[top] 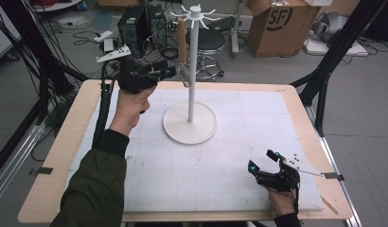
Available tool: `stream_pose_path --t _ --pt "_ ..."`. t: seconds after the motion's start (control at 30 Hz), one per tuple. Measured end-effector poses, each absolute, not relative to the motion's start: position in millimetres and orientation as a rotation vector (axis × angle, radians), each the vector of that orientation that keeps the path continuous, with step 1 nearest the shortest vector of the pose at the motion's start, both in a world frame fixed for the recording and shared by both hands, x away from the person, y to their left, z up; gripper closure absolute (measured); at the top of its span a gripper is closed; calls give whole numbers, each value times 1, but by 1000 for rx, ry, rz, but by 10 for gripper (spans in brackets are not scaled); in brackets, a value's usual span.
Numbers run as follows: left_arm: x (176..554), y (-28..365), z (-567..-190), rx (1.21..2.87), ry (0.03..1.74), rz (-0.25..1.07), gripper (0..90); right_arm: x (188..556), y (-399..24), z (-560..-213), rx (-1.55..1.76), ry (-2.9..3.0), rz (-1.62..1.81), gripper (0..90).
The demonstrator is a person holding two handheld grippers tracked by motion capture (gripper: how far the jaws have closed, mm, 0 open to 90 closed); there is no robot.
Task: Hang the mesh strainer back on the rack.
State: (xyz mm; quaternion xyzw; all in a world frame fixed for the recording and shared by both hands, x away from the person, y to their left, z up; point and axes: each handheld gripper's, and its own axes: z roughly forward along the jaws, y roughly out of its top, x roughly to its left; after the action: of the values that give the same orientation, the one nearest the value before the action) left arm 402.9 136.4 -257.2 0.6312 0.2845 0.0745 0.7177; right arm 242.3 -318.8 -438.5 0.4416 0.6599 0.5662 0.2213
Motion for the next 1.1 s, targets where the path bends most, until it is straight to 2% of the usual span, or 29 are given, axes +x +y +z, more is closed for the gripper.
stream_pose_path --t 0.23,0.6,1.1 --pt "373 144 -273 1389 597 182 296 240 -314 -437 1197 1835 1562 59" --pt "338 153 -291 1400 579 192 284 244 -304 -433 1159 1835 1581 59" --pt "306 170 -357 1374 677 159 285 243 -297 -433 1140 1861 1575 59"
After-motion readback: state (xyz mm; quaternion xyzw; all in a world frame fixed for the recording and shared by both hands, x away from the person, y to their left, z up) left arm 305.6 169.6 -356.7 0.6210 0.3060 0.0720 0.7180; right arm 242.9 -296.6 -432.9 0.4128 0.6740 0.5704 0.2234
